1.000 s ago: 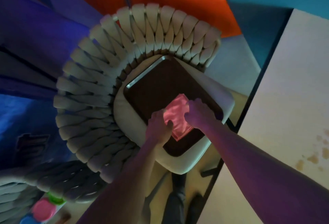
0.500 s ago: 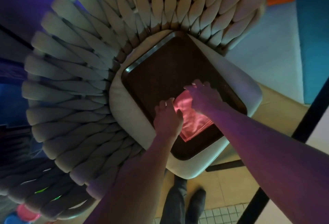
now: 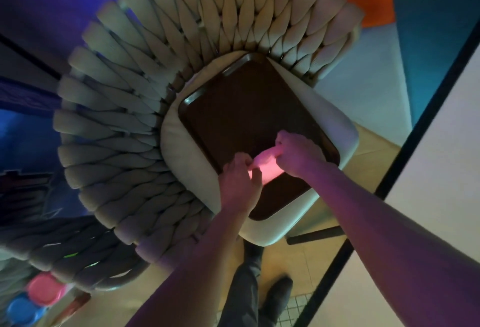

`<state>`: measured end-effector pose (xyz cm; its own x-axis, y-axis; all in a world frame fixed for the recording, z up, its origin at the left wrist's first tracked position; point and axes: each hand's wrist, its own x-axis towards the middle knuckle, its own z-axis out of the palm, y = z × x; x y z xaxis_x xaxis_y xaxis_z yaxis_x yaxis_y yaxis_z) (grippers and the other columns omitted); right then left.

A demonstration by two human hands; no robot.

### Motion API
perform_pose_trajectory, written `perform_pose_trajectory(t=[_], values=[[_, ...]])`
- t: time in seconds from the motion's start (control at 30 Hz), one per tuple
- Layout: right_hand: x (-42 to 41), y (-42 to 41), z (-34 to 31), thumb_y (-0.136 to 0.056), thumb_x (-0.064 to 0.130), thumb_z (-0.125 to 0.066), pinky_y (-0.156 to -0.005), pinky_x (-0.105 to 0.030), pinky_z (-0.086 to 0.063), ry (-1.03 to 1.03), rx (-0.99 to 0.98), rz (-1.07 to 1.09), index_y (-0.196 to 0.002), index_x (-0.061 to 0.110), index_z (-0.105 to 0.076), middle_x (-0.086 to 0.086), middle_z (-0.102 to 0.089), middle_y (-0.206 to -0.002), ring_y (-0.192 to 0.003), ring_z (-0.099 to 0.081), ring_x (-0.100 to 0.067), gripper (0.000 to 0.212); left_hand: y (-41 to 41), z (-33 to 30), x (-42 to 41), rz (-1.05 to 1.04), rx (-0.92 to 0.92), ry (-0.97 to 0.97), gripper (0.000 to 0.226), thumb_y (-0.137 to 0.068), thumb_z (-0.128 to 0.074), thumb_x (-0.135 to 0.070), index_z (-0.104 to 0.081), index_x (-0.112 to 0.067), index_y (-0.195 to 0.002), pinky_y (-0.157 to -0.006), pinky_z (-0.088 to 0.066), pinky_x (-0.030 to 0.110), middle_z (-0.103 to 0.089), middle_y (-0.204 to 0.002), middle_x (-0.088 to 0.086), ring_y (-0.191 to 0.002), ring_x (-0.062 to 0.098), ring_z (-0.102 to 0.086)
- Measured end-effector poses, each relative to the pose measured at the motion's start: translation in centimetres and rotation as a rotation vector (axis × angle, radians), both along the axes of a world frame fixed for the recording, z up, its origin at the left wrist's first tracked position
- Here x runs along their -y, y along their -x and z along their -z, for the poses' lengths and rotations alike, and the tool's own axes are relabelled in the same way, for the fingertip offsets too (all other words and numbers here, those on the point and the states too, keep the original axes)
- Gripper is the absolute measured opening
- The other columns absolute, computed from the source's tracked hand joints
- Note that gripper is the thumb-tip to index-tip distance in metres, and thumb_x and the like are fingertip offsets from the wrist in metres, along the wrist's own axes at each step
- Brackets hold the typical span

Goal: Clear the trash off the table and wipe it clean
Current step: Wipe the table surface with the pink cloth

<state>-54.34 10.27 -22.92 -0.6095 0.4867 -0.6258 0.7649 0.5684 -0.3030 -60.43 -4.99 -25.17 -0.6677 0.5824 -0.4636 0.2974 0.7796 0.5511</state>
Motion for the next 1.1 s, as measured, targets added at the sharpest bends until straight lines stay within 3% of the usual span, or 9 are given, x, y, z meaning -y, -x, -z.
perform_pose_trajectory(t=[0.17,0.33,0.43,0.53,0.63,0.73,0.8,1.0,1.1], values=[[1.9,-2.6,-4.3,-0.094,0.018,-0.062,-0.055,-0.019,-0.041,0.076,-0.194,0.135,-0.107,0.02,-0.052,0.002,-0.062,-0.087,-0.068,-0.059,-0.006,0.016,-1.7,-3.6,2.4,-0.069,-0.029,-0.211,0.021,-0.094,-0.062,-0.018,-0.05,-0.023,-0.109,-0.074,-0.055,0.043,-0.06,-0.095,-0.005,-0.086,0.017,-0.062],[4.9,-7.1,-11.3,-0.088,0.022,-0.071,-0.064,-0.016,-0.045,0.19,-0.443,0.36,-0.11,0.022,-0.055,0.009,-0.062,-0.093,-0.079,-0.059,-0.001,0.027,-3.6,-9.7,5.3,-0.14,-0.033,-0.379,0.021,-0.094,-0.064,-0.016,-0.059,-0.013,-0.114,-0.065,-0.044,0.012,-0.065,-0.095,-0.001,-0.076,-0.001,-0.057],[6.5,-9.4,-15.3,-0.085,0.025,-0.073,-0.076,-0.029,-0.053,0.297,-0.561,0.488,-0.105,0.022,-0.061,0.008,-0.067,-0.094,-0.089,-0.063,-0.008,0.024,-4.7,-13.8,6.9,-0.134,-0.061,-0.486,0.022,-0.094,-0.069,-0.012,-0.062,-0.007,-0.115,-0.065,-0.044,0.007,-0.067,-0.095,0.004,-0.077,-0.007,-0.06],[8.6,-11.8,-19.2,-0.086,0.022,-0.073,-0.08,-0.039,-0.053,0.377,-0.691,0.587,-0.103,0.024,-0.063,0.002,-0.069,-0.093,-0.088,-0.066,-0.017,0.019,-6.2,-18.5,8.4,-0.148,-0.091,-0.625,0.02,-0.092,-0.069,-0.005,-0.065,-0.007,-0.112,-0.07,-0.051,0.011,-0.069,-0.098,0.008,-0.085,-0.003,-0.067],[11.3,-14.3,-21.8,-0.088,0.022,-0.069,-0.081,-0.043,-0.055,0.421,-0.752,0.667,-0.106,0.024,-0.064,0.0,-0.07,-0.095,-0.09,-0.067,-0.021,0.02,-7.6,-21.6,10.1,-0.124,-0.135,-0.687,0.022,-0.09,-0.07,-0.014,-0.066,-0.011,-0.111,-0.081,-0.058,0.03,-0.07,-0.105,0.006,-0.097,0.011,-0.069],[14.3,-17.8,-23.8,-0.092,0.018,-0.067,-0.081,-0.037,-0.056,0.422,-0.787,0.734,-0.108,0.025,-0.064,0.005,-0.07,-0.096,-0.09,-0.067,-0.013,0.018,-10.0,-24.0,11.8,-0.084,-0.185,-0.675,0.023,-0.092,-0.072,-0.02,-0.065,-0.017,-0.114,-0.088,-0.056,0.044,-0.069,-0.107,-0.003,-0.102,0.016,-0.067],[16.4,-20.4,-24.6,-0.092,0.018,-0.066,-0.08,-0.032,-0.056,0.406,-0.796,0.788,-0.108,0.024,-0.065,0.006,-0.07,-0.096,-0.09,-0.067,-0.011,0.017,-12.0,-25.1,13.0,-0.065,-0.164,-0.645,0.025,-0.093,-0.073,-0.021,-0.063,-0.025,-0.116,-0.091,-0.055,0.04,-0.068,-0.108,-0.01,-0.104,0.007,-0.065],[23.4,-28.9,-23.2,-0.088,0.018,-0.066,-0.077,-0.047,-0.058,0.326,-0.66,0.999,-0.099,0.021,-0.066,0.001,-0.072,-0.09,-0.086,-0.07,-0.025,0.012,-18.3,-24.9,16.2,0.09,-0.115,-0.535,0.025,-0.093,-0.072,-0.025,-0.065,-0.028,-0.117,-0.091,-0.048,0.017,-0.067,-0.111,-0.015,-0.1,-0.007,-0.057],[25.9,-32.0,-21.9,-0.086,0.015,-0.065,-0.076,-0.048,-0.057,0.276,-0.596,1.039,-0.097,0.018,-0.065,-0.002,-0.071,-0.09,-0.085,-0.068,-0.029,0.011,-20.6,-23.4,17.4,0.178,-0.098,-0.485,0.025,-0.092,-0.072,-0.029,-0.065,-0.03,-0.116,-0.092,-0.053,0.032,-0.069,-0.11,-0.016,-0.102,0.0,-0.063]])
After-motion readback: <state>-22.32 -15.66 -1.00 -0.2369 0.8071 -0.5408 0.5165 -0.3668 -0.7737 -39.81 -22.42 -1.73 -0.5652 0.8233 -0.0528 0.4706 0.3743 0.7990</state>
